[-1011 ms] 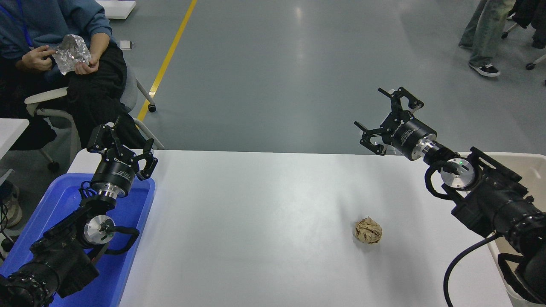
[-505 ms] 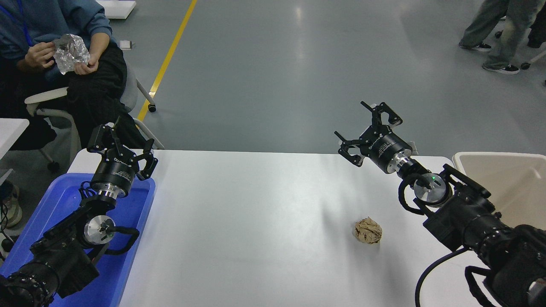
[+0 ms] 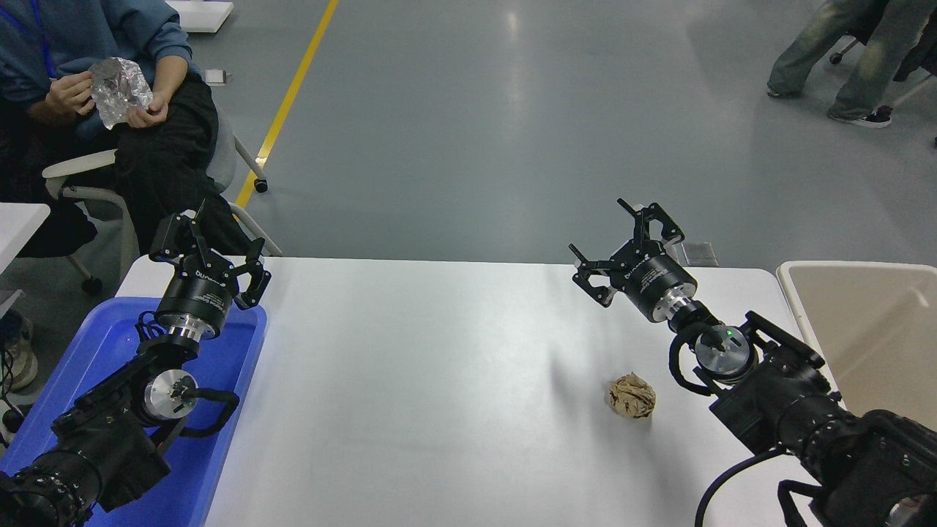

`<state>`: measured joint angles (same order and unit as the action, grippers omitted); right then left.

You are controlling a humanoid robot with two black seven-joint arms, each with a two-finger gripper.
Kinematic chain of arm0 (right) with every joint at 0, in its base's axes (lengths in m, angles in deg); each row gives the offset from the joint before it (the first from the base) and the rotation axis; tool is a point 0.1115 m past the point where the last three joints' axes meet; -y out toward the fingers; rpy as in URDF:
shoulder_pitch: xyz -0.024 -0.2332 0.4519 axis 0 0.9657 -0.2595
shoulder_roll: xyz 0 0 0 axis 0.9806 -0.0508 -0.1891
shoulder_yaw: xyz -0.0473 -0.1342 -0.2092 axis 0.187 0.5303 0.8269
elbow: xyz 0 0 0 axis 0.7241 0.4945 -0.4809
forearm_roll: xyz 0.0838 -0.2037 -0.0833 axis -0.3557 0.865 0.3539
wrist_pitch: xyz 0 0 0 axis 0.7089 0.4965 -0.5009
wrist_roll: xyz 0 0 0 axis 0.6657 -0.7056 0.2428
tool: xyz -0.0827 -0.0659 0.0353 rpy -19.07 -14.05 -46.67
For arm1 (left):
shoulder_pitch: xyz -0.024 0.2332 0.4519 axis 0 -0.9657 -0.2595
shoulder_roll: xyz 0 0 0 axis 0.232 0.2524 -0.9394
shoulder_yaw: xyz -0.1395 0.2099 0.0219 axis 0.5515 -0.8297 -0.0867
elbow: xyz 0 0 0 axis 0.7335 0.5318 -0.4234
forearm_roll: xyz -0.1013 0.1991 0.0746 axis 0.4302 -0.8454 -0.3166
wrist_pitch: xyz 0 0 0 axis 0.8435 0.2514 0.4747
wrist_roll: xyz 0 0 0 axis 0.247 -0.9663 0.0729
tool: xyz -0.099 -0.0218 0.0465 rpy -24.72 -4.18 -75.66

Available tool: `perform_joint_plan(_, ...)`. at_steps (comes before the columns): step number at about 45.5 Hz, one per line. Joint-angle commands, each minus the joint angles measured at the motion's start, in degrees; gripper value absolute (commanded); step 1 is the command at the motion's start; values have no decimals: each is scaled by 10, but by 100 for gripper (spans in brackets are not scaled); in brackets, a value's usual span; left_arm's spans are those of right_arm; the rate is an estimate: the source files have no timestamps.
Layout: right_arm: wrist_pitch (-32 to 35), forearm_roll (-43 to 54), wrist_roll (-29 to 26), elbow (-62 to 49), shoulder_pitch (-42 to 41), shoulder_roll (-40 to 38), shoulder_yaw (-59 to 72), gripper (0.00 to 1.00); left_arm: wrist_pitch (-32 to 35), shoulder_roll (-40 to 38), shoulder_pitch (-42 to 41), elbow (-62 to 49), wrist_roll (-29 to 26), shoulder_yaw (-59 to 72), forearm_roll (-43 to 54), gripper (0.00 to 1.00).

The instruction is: Dispose of the paper cup in the dustbin

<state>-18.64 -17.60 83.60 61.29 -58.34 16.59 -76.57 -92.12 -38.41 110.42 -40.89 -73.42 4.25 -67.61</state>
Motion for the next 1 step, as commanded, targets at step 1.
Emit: perform_joint_plan(1, 0, 0, 8, -1, 10, 5, -3, 99, 0, 0, 0, 0, 0, 0, 0, 100)
